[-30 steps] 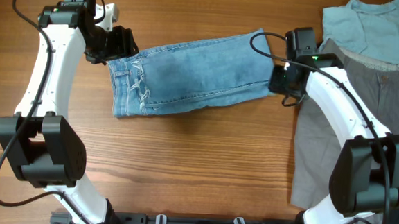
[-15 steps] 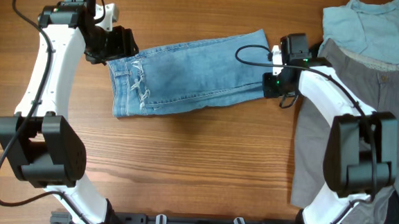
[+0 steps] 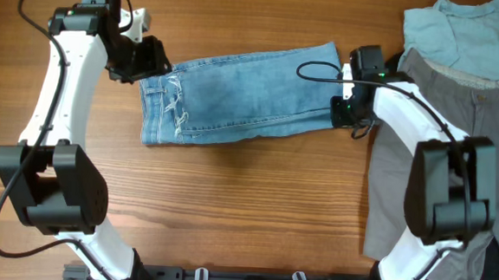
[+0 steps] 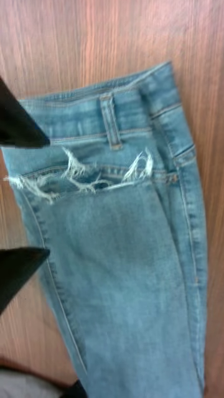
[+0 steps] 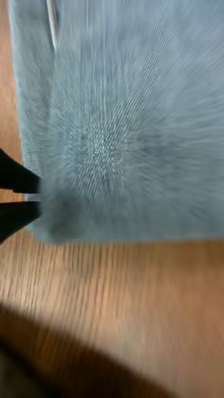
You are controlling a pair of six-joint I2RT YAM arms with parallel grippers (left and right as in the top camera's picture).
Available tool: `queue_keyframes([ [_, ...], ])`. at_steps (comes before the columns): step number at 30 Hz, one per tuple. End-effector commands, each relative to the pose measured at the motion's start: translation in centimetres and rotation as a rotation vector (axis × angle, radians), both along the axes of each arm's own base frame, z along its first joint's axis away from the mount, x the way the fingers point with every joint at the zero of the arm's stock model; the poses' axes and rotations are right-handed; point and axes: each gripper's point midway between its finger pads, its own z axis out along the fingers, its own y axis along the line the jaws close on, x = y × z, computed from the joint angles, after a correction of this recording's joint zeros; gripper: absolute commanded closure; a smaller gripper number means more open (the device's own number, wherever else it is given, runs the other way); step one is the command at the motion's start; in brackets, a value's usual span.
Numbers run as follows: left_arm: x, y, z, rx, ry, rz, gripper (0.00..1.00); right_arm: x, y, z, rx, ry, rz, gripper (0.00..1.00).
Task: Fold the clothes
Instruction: 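Grip both ends of the folded jeans and fold them toward the center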
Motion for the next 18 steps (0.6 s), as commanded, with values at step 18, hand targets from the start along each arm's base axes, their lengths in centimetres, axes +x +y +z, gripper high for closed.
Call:
queue_keyframes([
  [18,-3.9,-4.3,-12.0,0.105,0.053,-0.110,0.81,0.4,2.1,-1.4,0.310,0.006,0.130,0.96],
])
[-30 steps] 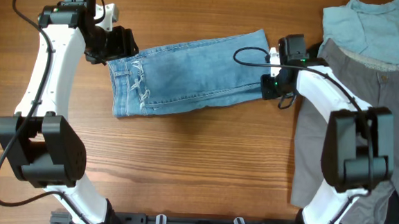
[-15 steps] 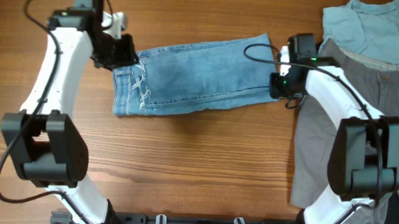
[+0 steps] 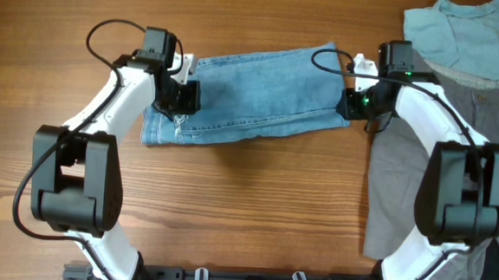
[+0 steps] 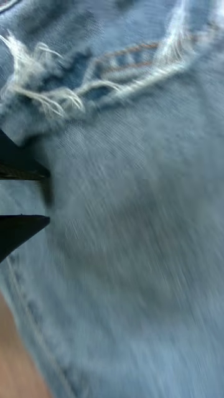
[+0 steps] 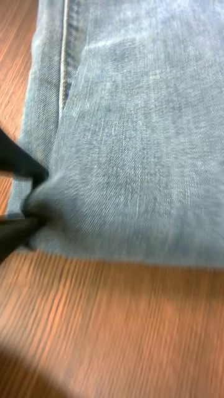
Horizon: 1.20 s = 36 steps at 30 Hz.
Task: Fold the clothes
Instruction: 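Grip both ends of the folded jeans and fold them toward the center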
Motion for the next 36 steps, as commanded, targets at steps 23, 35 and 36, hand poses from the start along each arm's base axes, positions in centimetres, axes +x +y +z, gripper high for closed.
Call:
queue_keyframes([
  [23,-0.1,1.2,3.6,-0.136,0.040,0.142,0.13,-0.9,0.9,6.2,0.082,-0.006,-0.100,0.91],
  [35,1.0,1.7,-0.3,-0.123,0.056,0.085,0.32,-1.5,0.9,7.7,0.104,0.006,-0.170,0.88],
  [36,0.9,1.6,-1.2,-0.126,0.079,0.085,0.36,-1.5,0.9,7.7,0.108,0.011,-0.185,0.87],
])
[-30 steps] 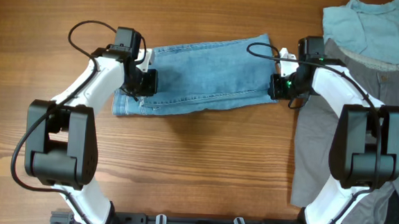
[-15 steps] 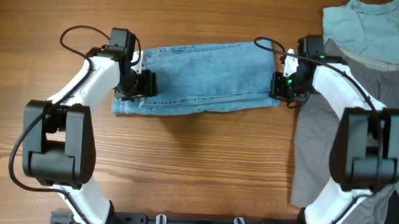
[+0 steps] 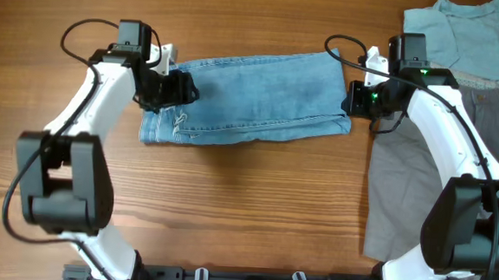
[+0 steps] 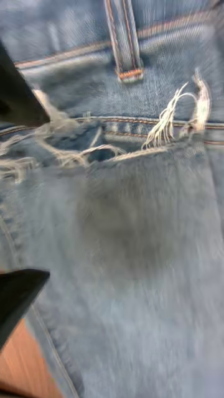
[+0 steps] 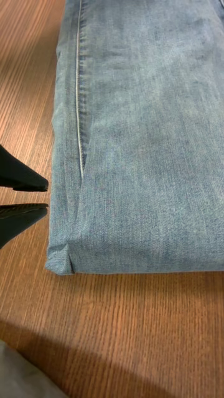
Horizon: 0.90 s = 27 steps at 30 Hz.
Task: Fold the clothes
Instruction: 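Grip both ends of the folded jeans and fold them toward the center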
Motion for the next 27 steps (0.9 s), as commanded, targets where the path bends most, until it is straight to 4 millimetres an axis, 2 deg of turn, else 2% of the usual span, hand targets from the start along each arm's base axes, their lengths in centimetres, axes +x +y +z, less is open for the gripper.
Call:
queue_keyframes([
  [1,-0.7,-0.4,-3.9,-0.020,0.099,-0.023,0.59,0.4,0.5,1.2,0.043,-0.010,-0.039,0.87],
  [2,-1.0,-0.2,-4.1,-0.020,0.113,-0.018,0.69,0.3,0.8,1.3,0.059,-0.009,-0.028,0.87],
  [4,-1.1,0.1,-3.4,-0.028,0.118,-0.008,0.72,0.3,1.4,1.5,0.080,-0.015,-0.004,0.88],
  [5,-1.1,0.3,-2.3,-0.044,0.116,0.000,0.63,0.3,1.7,1.7,0.097,-0.027,0.025,0.88],
  [6,-1.0,0.4,-1.5,-0.054,0.112,0.005,0.47,0.2,2.3,1.9,0.120,-0.042,0.065,0.88],
  [7,-0.9,0.7,-0.2,-0.066,0.105,0.014,0.36,0.1,3.0,2.3,0.157,-0.058,0.113,0.87],
  [8,-0.8,1.1,1.4,-0.074,0.091,0.025,0.31,-0.1,3.8,2.8,0.199,-0.071,0.153,0.87],
  [9,-0.8,1.9,3.9,-0.072,0.064,0.038,0.24,-0.4,5.0,3.5,0.274,-0.079,0.195,0.88],
  [10,-0.8,2.3,5.3,-0.066,0.037,0.028,0.21,-0.5,5.5,3.7,0.303,-0.064,0.182,0.88],
  [11,-0.9,3.1,6.6,-0.045,0.003,0.024,0.12,-0.6,6.0,3.5,0.315,-0.040,0.158,0.90],
  [12,-0.9,3.8,7.3,-0.018,-0.018,0.040,0.03,-0.6,6.8,3.2,0.323,-0.022,0.150,0.92],
  [13,-0.9,4.9,7.7,0.023,-0.031,0.059,0.01,-0.6,7.8,2.9,0.329,-0.012,0.157,0.93],
  [16,-1.7,6.7,7.4,0.064,0.000,0.100,0.00,-0.6,12.5,1.0,0.343,0.008,0.213,0.93],
  [19,-2.6,7.3,5.1,0.059,0.059,0.117,0.00,-0.2,16.4,-2.2,0.334,0.056,0.172,0.93],
  [23,-2.7,7.8,2.6,0.056,0.089,0.130,0.00,0.3,18.6,-7.0,0.330,0.155,0.037,0.94],
  [26,-2.9,8.3,1.4,0.059,0.103,0.096,0.00,-0.1,18.7,-10.0,0.328,0.244,-0.040,0.95],
  [27,-3.0,8.4,1.1,0.057,0.112,0.099,0.00,-0.2,18.6,-10.5,0.326,0.260,-0.056,0.95],
])
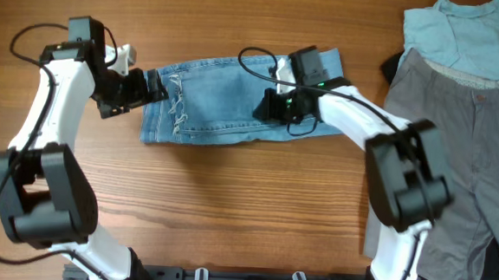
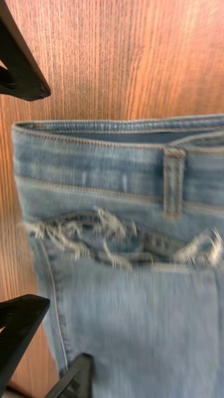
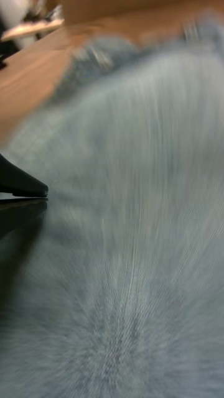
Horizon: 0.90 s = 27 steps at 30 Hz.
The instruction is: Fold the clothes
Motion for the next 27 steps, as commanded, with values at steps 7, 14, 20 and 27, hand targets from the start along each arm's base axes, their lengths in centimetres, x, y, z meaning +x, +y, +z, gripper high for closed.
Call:
queue_keyframes([
  [7,-0.1,-0.3,-4.8,-0.082,0.067,-0.073,0.00,-0.3,-1.0,-3.8,-0.046,0.171,-0.152,0.94],
  [14,0.2,-1.2,-9.0,-0.158,0.121,-0.081,0.00,-0.3,-1.0,-3.8,-0.046,0.170,-0.151,0.94],
  [20,0.5,-5.7,-8.0,-0.302,0.037,-0.258,0.00,-0.2,-1.0,-3.7,-0.043,0.166,-0.151,0.93],
  [27,0.3,-9.3,-8.1,-0.284,0.014,-0.385,0.06,-0.2,-1.0,-3.7,-0.043,0.165,-0.151,0.93],
])
